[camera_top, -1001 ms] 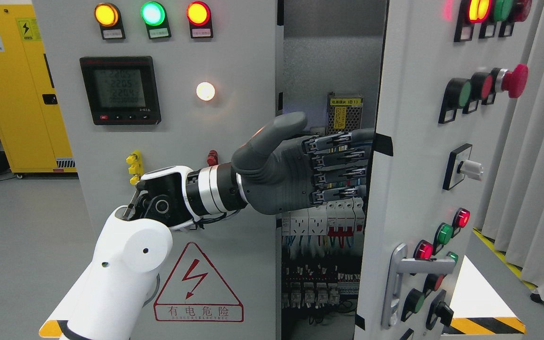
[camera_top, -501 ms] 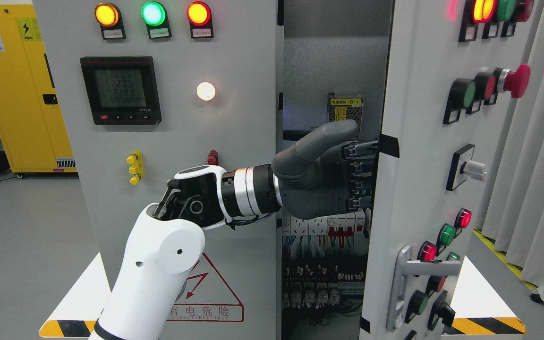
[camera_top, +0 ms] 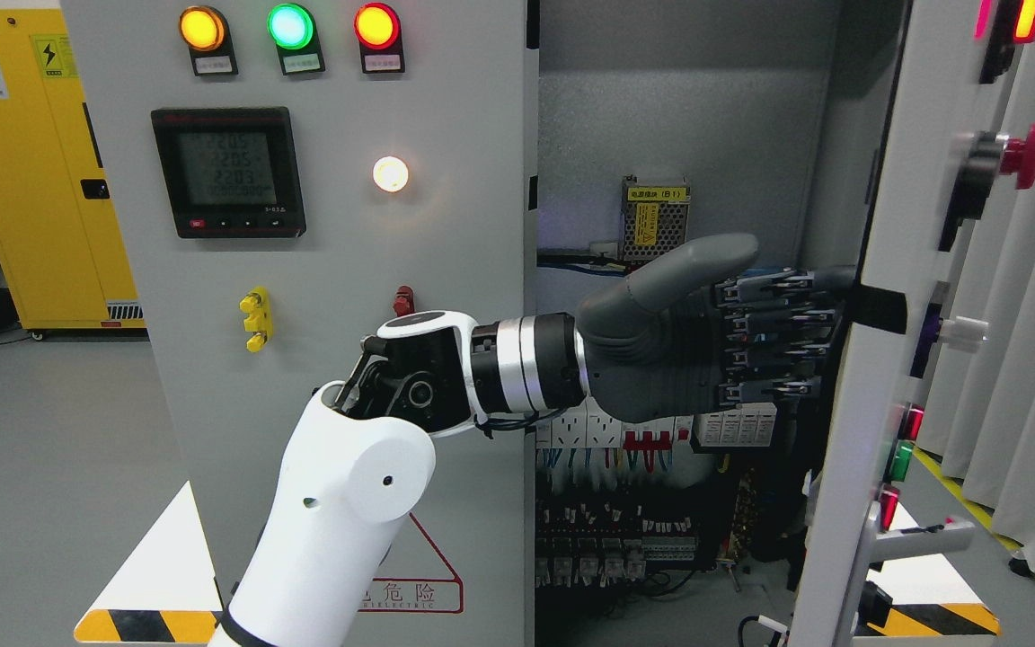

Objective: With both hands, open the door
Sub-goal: 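Push the button-covered door outward with the left hand, swinging it wide, then withdraw the left hand down and out of the cabinet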

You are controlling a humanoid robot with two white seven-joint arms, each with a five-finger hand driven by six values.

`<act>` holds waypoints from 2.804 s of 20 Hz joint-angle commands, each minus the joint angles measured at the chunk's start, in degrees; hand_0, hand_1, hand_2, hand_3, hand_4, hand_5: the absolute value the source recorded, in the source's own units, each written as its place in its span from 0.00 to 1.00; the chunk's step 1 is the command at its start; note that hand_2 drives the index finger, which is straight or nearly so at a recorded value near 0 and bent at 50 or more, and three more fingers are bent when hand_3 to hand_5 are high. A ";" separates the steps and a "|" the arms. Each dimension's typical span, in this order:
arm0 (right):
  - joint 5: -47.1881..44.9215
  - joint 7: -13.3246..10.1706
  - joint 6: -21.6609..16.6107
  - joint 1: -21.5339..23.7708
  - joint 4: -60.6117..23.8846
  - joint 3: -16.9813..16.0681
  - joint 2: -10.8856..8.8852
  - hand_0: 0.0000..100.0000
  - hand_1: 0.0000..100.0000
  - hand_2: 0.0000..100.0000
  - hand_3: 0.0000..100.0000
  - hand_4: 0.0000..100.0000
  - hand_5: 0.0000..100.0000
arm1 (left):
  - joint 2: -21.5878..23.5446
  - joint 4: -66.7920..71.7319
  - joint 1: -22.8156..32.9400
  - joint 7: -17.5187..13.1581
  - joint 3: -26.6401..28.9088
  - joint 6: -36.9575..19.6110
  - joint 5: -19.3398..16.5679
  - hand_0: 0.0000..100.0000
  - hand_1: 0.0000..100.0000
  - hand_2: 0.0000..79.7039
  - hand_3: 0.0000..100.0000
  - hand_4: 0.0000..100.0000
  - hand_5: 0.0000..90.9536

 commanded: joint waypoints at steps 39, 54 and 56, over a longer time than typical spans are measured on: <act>0.00 0.02 0.02 -1.40 0.00 0.01 0.11 0.00 0.50 0.04 0.00 0.00 0.00 | -3.92 -1.18 -7.95 9.53 -21.56 -12.33 8.27 0.12 0.56 0.00 0.00 0.00 0.00; 0.00 0.02 0.02 -1.40 0.00 0.01 0.20 0.00 0.50 0.04 0.00 0.00 0.00 | -4.10 1.19 -9.63 11.99 -25.78 -16.46 9.67 0.12 0.56 0.00 0.00 0.00 0.00; 0.00 0.02 0.02 -1.40 0.00 0.01 0.11 0.00 0.50 0.04 0.00 0.00 0.00 | -3.92 1.02 -9.71 11.99 -25.43 -16.46 9.67 0.12 0.56 0.00 0.00 0.00 0.00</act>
